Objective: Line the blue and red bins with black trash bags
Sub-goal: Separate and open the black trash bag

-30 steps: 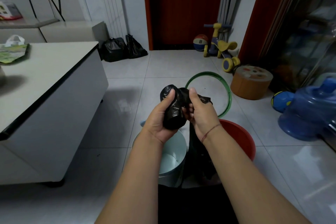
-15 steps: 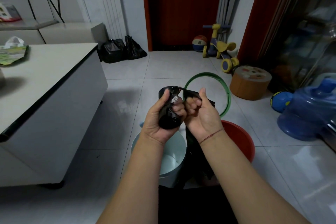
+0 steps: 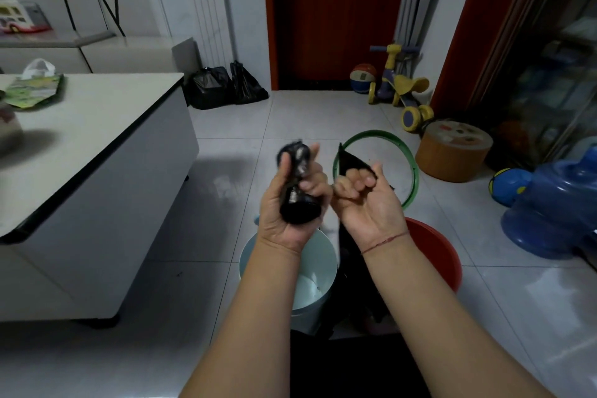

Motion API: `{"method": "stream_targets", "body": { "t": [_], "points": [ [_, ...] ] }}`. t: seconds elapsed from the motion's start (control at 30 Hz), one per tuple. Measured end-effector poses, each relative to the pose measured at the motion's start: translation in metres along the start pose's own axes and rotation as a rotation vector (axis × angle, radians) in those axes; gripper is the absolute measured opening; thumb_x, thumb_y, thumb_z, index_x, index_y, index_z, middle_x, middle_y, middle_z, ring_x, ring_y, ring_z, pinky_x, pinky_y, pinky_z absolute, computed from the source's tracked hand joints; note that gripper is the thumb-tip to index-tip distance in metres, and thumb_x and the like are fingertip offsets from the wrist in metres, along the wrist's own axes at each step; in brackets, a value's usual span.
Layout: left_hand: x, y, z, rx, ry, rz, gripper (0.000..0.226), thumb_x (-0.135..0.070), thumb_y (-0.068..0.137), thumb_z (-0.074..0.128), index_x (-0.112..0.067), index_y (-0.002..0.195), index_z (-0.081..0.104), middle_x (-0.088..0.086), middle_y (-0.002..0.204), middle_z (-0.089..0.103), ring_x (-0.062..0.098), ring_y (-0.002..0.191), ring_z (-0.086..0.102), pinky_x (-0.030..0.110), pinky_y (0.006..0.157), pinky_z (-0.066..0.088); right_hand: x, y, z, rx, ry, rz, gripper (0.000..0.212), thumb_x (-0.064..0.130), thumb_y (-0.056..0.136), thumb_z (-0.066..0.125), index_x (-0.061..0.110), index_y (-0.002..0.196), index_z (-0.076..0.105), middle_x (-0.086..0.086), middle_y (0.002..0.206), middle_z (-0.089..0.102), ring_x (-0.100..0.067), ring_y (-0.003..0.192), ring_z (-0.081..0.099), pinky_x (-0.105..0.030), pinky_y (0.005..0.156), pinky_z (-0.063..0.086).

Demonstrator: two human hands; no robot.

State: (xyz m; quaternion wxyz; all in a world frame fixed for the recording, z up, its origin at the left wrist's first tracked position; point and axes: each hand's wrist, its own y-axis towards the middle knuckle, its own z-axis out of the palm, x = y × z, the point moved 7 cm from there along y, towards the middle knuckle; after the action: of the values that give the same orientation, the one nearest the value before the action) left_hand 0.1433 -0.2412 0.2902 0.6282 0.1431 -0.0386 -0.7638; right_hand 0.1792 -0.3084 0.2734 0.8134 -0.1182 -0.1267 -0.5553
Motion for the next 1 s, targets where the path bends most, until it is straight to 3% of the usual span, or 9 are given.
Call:
{"method": "stream_targets", "body": {
  "t": [0.13, 0.23, 0.37, 0.43, 0.53, 0.67, 0.73, 0.9, 1.0],
  "points": [
    [-0.024, -0.004, -0.012, -0.076, 0.040, 0.095, 0.051, -0.014, 0.072, 0.075, 0.003, 0.114, 0.052, 0.005, 0.066, 0.054, 0.012, 0.051, 0.053, 0.022, 0.051, 0.047, 0.007, -0.001, -0.002, -0.040, -0.024, -0.013, 0.061, 0.044, 0.098, 0.034, 0.017, 0.043, 0.042, 0.004, 0.044, 0.033, -0.008, 0.037, 0.028, -0.021, 0.051, 0.022],
    [-0.039, -0.004, -0.033, -0.267, 0.348, 0.162, 0.034, -0.036, 0.078, 0.065, -0.010, 0.100, 0.057, 0.001, 0.072, 0.060, 0.010, 0.058, 0.056, 0.021, 0.058, 0.049, 0.004, 0.000, -0.005, -0.109, -0.329, -0.051, 0.053, 0.044, 0.097, 0.037, 0.018, 0.051, 0.040, 0.005, 0.045, 0.035, -0.007, 0.038, 0.027, -0.021, 0.051, 0.020],
    [-0.066, -0.015, -0.056, -0.460, 0.648, 0.160, 0.055, -0.057, 0.073, 0.057, -0.010, 0.101, 0.063, 0.003, 0.081, 0.069, 0.014, 0.070, 0.067, 0.028, 0.064, 0.055, -0.002, 0.007, -0.009, -0.139, -0.749, -0.120, 0.041, 0.039, 0.096, 0.046, 0.013, 0.066, 0.054, 0.005, 0.049, 0.049, -0.009, 0.045, 0.034, -0.022, 0.051, 0.027],
    [-0.087, -0.029, -0.073, -0.511, 0.752, 0.156, 0.061, -0.052, 0.074, 0.059, -0.006, 0.115, 0.059, 0.006, 0.091, 0.068, 0.018, 0.082, 0.067, 0.031, 0.070, 0.056, -0.011, 0.013, -0.010, -0.096, -0.912, -0.096, 0.039, 0.038, 0.095, 0.050, 0.012, 0.071, 0.065, 0.000, 0.060, 0.058, -0.009, 0.048, 0.040, -0.022, 0.054, 0.035],
    [-0.133, -0.059, -0.113, -0.629, 0.827, 0.249, 0.043, -0.027, 0.084, 0.062, -0.005, 0.120, 0.054, 0.011, 0.101, 0.062, 0.025, 0.092, 0.061, 0.034, 0.080, 0.052, -0.033, 0.025, -0.019, 0.014, -1.131, -0.006, 0.041, 0.037, 0.094, 0.051, 0.015, 0.069, 0.074, -0.008, 0.073, 0.060, -0.010, 0.054, 0.046, -0.022, 0.058, 0.041],
    [-0.186, -0.113, -0.182, -0.819, 0.855, 0.327, 0.029, -0.010, 0.090, 0.058, -0.007, 0.118, 0.053, 0.010, 0.102, 0.062, 0.022, 0.091, 0.060, 0.032, 0.078, 0.050, -0.074, 0.032, -0.061, 0.028, -1.278, 0.156, 0.025, 0.029, 0.093, 0.055, 0.011, 0.086, 0.070, -0.001, 0.068, 0.064, -0.011, 0.057, 0.055, -0.017, 0.050, 0.045],
    [-0.205, -0.142, -0.222, -0.930, 0.818, 0.331, 0.026, -0.010, 0.090, 0.059, -0.010, 0.116, 0.054, 0.010, 0.106, 0.061, 0.022, 0.094, 0.061, 0.033, 0.079, 0.051, -0.091, 0.034, -0.083, 0.015, -1.324, 0.224, 0.020, 0.026, 0.092, 0.057, 0.011, 0.084, 0.068, -0.001, 0.069, 0.066, -0.010, 0.057, 0.060, -0.016, 0.050, 0.048],
    [-0.227, -0.199, -0.320, -1.128, 0.941, 0.180, 0.040, -0.010, 0.086, 0.065, -0.005, 0.124, 0.052, 0.014, 0.118, 0.057, 0.022, 0.099, 0.060, 0.030, 0.078, 0.049, -0.121, 0.054, -0.107, 0.094, -1.388, 0.322, 0.023, 0.030, 0.089, 0.058, 0.009, 0.088, 0.068, -0.001, 0.072, 0.069, -0.006, 0.056, 0.064, -0.016, 0.054, 0.050],
    [-0.215, -0.217, -0.373, -1.170, 0.971, 0.032, 0.039, -0.008, 0.087, 0.064, -0.003, 0.124, 0.054, 0.011, 0.108, 0.063, 0.026, 0.102, 0.060, 0.029, 0.080, 0.048, -0.134, 0.066, -0.121, 0.098, -1.365, 0.358, 0.020, 0.027, 0.090, 0.056, 0.010, 0.090, 0.066, -0.001, 0.073, 0.067, -0.006, 0.055, 0.062, -0.015, 0.053, 0.050]
  ]
}}
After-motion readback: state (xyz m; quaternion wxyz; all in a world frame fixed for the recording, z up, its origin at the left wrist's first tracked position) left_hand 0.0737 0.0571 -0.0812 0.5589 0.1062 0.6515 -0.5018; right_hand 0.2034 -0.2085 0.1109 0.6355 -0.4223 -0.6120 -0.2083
